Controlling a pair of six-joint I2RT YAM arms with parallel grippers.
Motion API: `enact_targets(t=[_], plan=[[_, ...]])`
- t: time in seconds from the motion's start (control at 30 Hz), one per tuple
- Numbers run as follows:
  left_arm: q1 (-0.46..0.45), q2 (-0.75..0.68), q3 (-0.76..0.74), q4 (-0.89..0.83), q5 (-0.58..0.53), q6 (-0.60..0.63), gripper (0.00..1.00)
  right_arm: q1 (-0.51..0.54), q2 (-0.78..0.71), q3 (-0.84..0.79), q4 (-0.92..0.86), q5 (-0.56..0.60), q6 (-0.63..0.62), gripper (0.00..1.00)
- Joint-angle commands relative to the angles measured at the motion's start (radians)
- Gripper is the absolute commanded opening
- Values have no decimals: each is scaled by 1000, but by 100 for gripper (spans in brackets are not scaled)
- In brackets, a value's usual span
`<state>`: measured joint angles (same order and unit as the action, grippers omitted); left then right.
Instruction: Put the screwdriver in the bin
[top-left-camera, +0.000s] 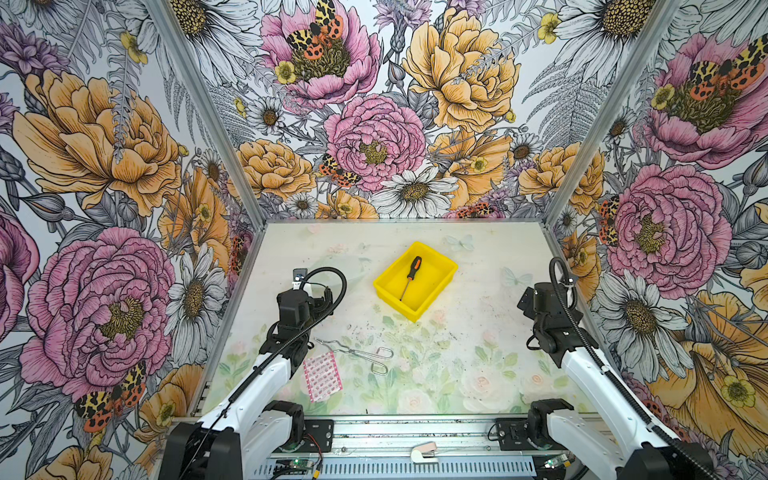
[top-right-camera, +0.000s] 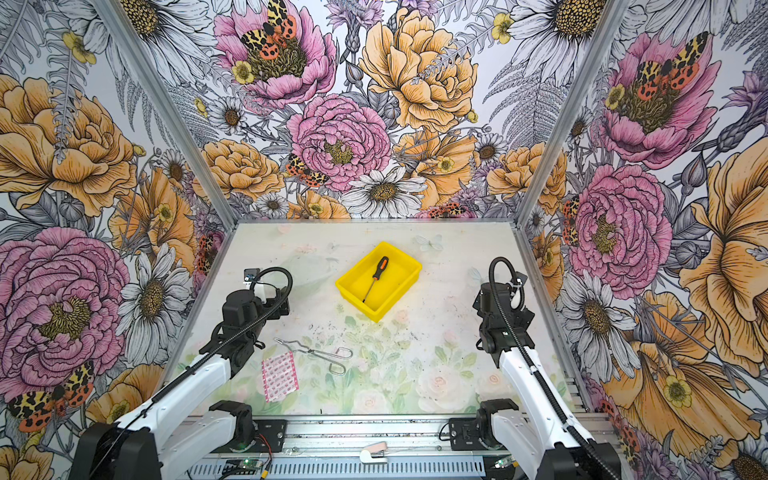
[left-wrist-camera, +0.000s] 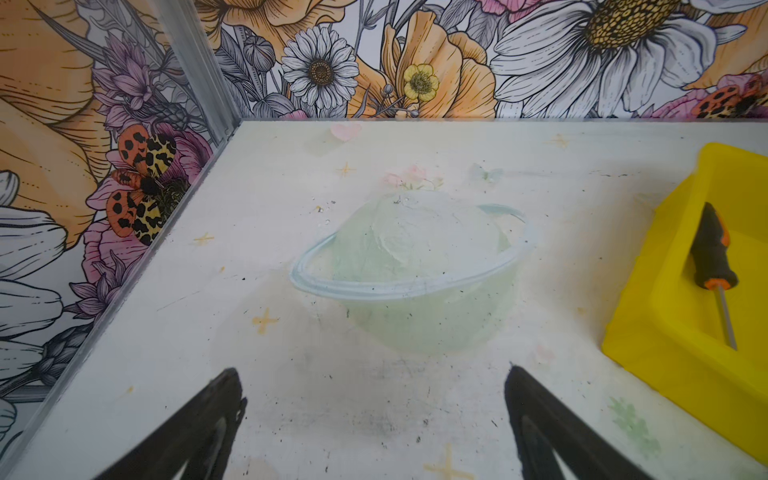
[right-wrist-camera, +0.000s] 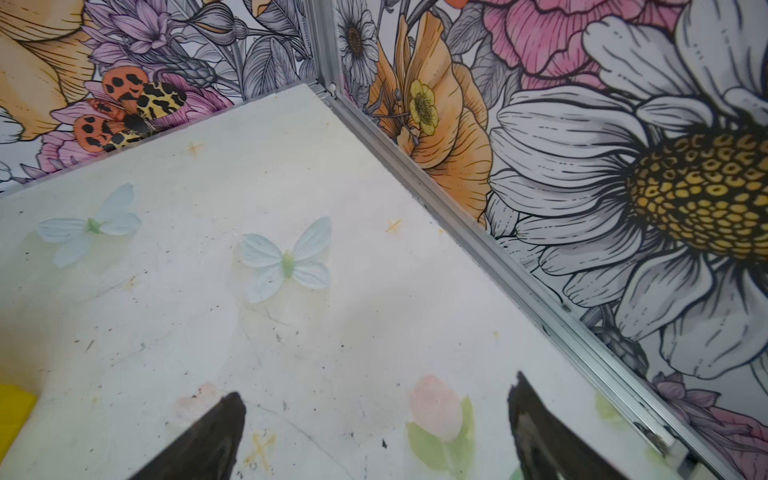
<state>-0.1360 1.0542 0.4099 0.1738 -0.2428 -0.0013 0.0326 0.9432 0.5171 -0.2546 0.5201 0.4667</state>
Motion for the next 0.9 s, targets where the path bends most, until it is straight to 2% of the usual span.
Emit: enact_targets(t=[0.0, 0.1, 0.2, 0.3, 0.37, 0.57, 0.67, 0.8, 0.87], plan=[[63, 104, 6, 172, 27, 20, 99, -48, 22, -75, 297, -77, -85, 99], [105, 223, 10, 294, 66, 12, 99, -82, 62, -163, 495, -106, -96, 99], [119, 313, 59, 340, 87, 25, 98, -89, 149, -195, 638, -129, -156, 99], [124, 370, 80, 415, 149, 43, 99, -89, 248, -162, 690, -162, -159, 100], [122, 394, 85, 447, 164, 46, 99, -89, 296, -166, 794, -209, -181, 99], [139, 494, -31, 758, 209, 37, 99, -90, 414, -112, 890, -201, -230, 99], [144, 495, -31, 758, 201, 26, 99, -91, 484, -118, 993, -210, -254, 99], [136, 495, -31, 758, 179, 29, 99, -56, 510, -93, 979, -212, -295, 99], [134, 495, -31, 760, 169, 32, 99, -45, 558, -103, 1043, -299, -341, 99]])
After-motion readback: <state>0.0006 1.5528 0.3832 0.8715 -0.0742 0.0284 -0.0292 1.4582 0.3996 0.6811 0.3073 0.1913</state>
